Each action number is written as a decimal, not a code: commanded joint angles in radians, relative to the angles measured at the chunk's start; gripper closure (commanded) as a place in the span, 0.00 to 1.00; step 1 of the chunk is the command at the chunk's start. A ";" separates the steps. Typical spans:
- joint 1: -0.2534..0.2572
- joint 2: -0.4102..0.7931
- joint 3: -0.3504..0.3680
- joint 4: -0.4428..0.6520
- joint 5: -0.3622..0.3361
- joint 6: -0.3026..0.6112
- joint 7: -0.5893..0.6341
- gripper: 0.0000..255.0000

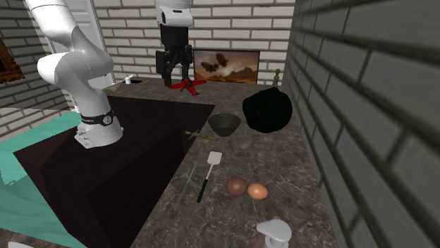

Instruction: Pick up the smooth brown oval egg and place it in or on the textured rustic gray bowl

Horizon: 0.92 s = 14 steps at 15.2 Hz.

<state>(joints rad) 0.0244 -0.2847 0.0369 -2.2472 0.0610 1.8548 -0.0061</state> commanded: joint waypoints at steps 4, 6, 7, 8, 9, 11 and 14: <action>0.002 0.180 0.002 0.068 -0.017 0.081 -0.035 0.00; 0.003 0.258 0.003 0.106 -0.025 0.108 -0.047 0.00; 0.004 0.298 0.003 0.126 -0.029 0.120 -0.053 0.00; 0.004 0.337 0.004 0.148 -0.033 0.132 -0.059 0.00; 0.005 0.376 0.004 0.171 -0.038 0.142 -0.064 0.00; 0.006 0.456 0.005 0.221 -0.047 0.159 -0.074 0.00; 0.009 0.576 0.006 0.305 -0.061 0.176 -0.089 0.00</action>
<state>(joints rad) 0.0299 0.2457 0.0411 -1.9715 0.0042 2.0204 -0.0934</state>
